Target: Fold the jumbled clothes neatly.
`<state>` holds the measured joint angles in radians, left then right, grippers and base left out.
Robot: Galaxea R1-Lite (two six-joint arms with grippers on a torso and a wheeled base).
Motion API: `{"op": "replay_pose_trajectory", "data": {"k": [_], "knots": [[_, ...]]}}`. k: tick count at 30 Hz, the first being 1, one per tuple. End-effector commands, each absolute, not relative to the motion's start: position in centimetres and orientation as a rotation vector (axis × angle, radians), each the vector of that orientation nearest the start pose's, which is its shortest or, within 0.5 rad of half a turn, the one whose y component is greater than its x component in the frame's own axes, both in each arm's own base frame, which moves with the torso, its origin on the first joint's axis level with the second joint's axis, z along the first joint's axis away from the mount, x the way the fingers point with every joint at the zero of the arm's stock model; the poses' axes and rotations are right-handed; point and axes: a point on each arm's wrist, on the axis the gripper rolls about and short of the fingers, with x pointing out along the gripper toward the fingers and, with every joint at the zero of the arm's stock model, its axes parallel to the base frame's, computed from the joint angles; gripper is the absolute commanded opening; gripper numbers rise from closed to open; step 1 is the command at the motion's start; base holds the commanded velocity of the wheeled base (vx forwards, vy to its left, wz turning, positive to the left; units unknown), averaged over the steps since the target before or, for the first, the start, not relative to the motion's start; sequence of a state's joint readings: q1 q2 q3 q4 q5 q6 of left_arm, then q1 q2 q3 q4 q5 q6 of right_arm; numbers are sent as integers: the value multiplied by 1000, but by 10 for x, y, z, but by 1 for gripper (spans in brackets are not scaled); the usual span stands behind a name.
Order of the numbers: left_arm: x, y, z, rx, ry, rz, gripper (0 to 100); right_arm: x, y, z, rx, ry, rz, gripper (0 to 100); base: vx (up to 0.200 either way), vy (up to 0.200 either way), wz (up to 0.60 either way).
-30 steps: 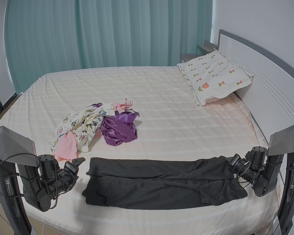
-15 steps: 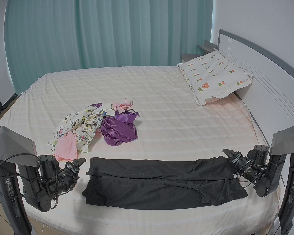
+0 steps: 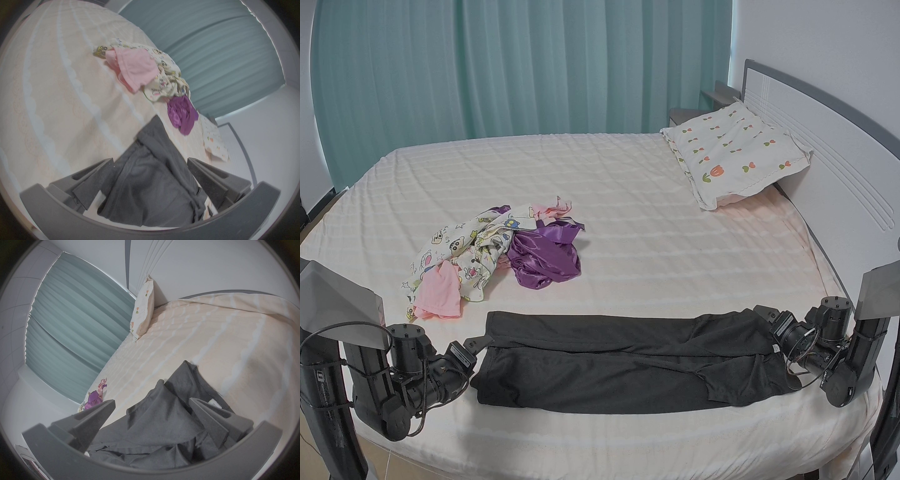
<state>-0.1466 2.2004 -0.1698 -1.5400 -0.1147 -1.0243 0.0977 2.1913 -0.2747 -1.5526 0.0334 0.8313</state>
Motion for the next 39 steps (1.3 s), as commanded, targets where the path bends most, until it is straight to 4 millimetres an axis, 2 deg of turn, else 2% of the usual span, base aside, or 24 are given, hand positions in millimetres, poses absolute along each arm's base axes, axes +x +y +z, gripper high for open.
{"op": "replay_pose_trajectory", "data": {"k": [1,17,18,31,39], "knots": [[250,-45,-8,-903,645,-15,100,279,30,20,809,389,-18,100,0,0,0],[244,-58,-21,-845,719,-45,100,279,30,19,809,393,-20,100,0,0,0],[244,-58,-22,-837,724,-45,0,279,30,18,809,394,-21,100,0,0,0],[227,-48,-23,-802,747,55,0,275,32,17,803,412,-18,100,0,0,0],[227,-45,-26,-795,750,70,0,270,37,17,797,429,-7,100,0,0,0]]}}
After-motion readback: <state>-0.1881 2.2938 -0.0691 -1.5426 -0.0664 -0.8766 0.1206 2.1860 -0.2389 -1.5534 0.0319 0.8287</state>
